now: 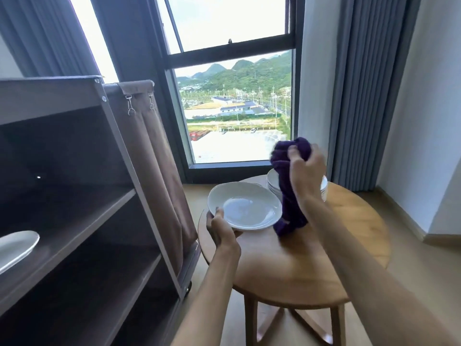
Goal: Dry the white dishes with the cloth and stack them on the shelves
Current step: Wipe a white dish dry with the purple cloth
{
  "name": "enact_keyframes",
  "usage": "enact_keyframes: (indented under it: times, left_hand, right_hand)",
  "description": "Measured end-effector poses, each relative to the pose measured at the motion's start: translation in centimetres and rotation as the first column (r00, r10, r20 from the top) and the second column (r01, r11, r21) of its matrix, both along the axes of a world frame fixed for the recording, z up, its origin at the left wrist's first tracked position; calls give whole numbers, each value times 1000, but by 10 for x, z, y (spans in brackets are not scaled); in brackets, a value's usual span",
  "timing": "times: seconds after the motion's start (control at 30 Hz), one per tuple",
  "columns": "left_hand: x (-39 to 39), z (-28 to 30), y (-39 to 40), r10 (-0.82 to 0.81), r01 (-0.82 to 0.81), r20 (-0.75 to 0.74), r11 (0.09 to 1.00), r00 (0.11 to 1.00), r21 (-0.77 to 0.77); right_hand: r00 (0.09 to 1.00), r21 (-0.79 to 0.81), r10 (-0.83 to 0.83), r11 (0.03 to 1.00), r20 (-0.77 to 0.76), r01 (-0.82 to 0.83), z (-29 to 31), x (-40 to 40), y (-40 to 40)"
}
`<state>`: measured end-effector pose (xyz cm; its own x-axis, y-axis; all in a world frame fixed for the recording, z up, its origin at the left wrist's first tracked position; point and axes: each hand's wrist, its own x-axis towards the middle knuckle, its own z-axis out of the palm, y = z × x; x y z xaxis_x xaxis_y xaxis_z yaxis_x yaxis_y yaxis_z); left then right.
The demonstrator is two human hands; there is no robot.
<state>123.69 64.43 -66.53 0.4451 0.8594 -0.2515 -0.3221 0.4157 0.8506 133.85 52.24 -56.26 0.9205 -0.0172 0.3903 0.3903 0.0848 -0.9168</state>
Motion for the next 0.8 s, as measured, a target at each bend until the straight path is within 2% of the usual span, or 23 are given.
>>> enact_keyframes:
  times: [0.07,0.13,0.17,0.2,0.27,0.3,0.33,0.4,0.5,0.53,0.6,0.67,0.73,0.8]
  left_hand:
    - [5,1,-7,14,-12,57,1000,998,-27]
    - [12,3,-14,42,-39,112,999,993,-25]
    - [14,4,-18,64,-63,122,998,991,-13]
    - [16,4,-22,95,-95,130,995,987,-8]
    - [17,1,-28,160,-156,157,987,975,-35]
    - [17,0,-30,185,-179,166,983,969,-50]
    - [19,1,-33,201,-194,175,979,964,-55]
    - [23,3,-40,219,-214,215,976,952,-44]
    - [33,9,-48,244,-243,285,969,927,-37]
    - [37,9,-50,250,-249,302,968,920,-43]
    - [42,8,-56,242,-247,316,969,917,-26]
    - [43,6,-61,196,-211,326,978,925,9]
    - [40,3,-61,187,-202,292,979,938,24]
    - [38,0,-53,230,-239,262,971,937,1]
  right_hand:
    - [968,-195,247,952,45,-234,5,-11,9]
    - [900,-416,432,810,-51,-413,-2,-21,15]
    - [895,-479,439,771,-76,-419,-10,-21,16]
    - [921,-526,385,771,-65,-360,-19,-20,15]
    - [978,-632,201,751,-57,-191,-41,-17,9]
    - [981,-662,150,724,-121,-192,-52,-17,5]
    - [965,-638,126,729,-229,-247,-60,-18,1]
    - [926,-505,92,816,-366,-281,-73,-24,-4]
    - [940,-377,-104,926,-326,-28,-90,-38,-3]
    - [937,-299,-112,954,-331,8,-96,-42,-1]
    - [906,-67,32,996,-422,-67,-100,-47,4]
    - [808,168,213,975,-549,-143,-98,-41,7]
    - [749,234,292,954,-595,-185,-98,-32,8]
    - [737,248,289,954,-611,-169,-105,-23,12]
